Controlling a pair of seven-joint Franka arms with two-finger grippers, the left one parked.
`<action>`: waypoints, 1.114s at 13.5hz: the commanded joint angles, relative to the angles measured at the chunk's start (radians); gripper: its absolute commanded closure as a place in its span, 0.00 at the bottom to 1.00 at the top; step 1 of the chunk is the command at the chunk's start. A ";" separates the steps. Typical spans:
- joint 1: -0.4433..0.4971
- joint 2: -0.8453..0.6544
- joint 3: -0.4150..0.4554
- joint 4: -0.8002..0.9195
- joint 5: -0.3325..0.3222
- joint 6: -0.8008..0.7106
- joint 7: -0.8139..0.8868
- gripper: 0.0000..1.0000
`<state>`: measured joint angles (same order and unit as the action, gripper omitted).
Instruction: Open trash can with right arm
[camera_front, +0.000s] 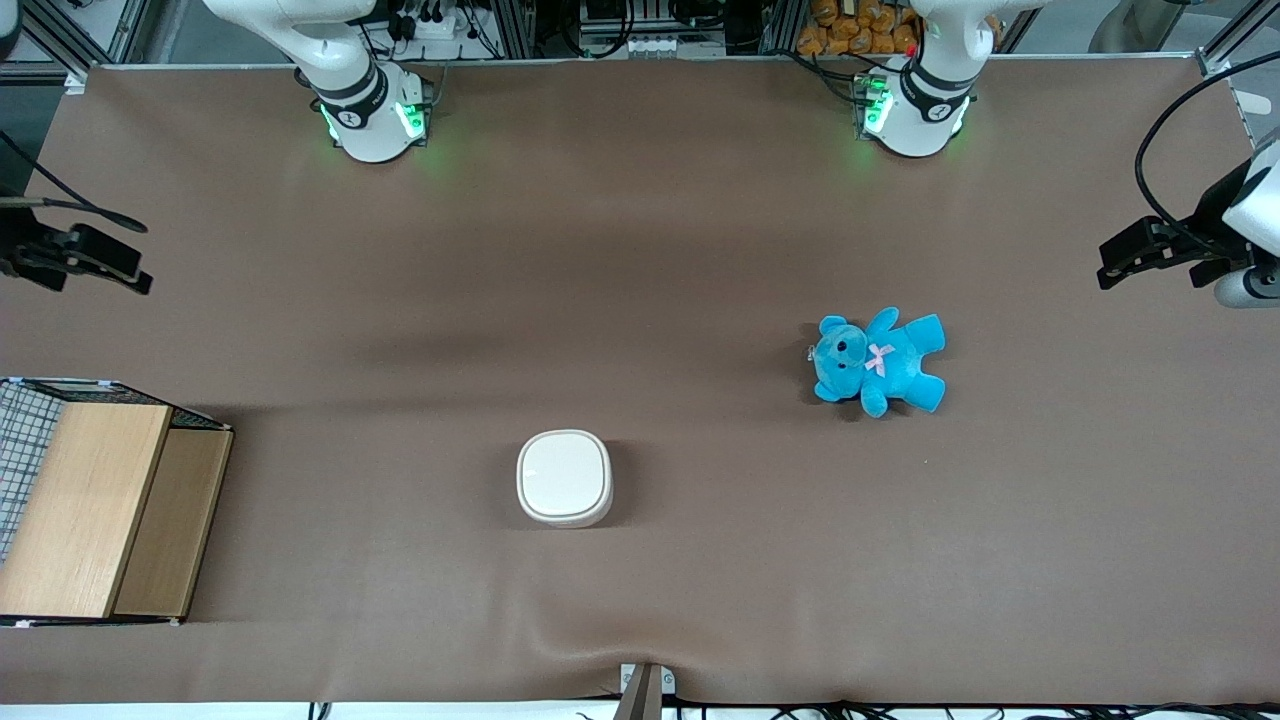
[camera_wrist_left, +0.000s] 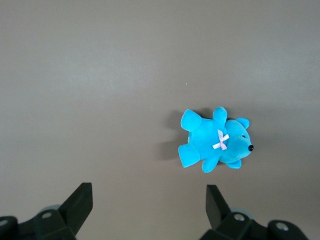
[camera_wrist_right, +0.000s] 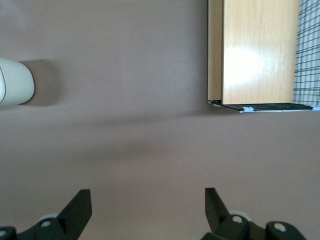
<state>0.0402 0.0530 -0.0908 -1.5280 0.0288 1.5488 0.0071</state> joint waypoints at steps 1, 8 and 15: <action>0.009 0.060 0.019 0.041 0.022 0.001 -0.003 0.00; 0.044 0.185 0.039 0.158 0.065 0.007 0.073 0.24; 0.066 0.301 0.150 0.253 0.063 0.074 0.218 0.68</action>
<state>0.1097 0.3028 0.0266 -1.3358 0.0769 1.6211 0.1765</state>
